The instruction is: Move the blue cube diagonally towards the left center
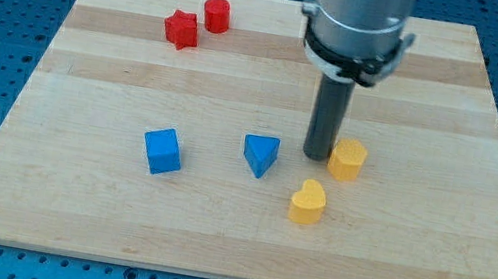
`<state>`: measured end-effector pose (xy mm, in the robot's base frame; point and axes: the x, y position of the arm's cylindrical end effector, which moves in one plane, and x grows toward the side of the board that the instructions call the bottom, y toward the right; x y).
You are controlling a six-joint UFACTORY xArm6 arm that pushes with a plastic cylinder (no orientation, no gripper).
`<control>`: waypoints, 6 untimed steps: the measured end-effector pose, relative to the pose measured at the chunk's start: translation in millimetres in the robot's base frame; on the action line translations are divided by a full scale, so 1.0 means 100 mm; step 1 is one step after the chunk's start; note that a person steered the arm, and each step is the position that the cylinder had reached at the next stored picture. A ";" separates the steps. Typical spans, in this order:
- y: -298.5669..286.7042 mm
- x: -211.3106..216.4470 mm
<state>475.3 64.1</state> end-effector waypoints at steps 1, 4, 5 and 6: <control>-0.83 0.10; -0.98 0.65; -1.63 0.44; -2.01 0.03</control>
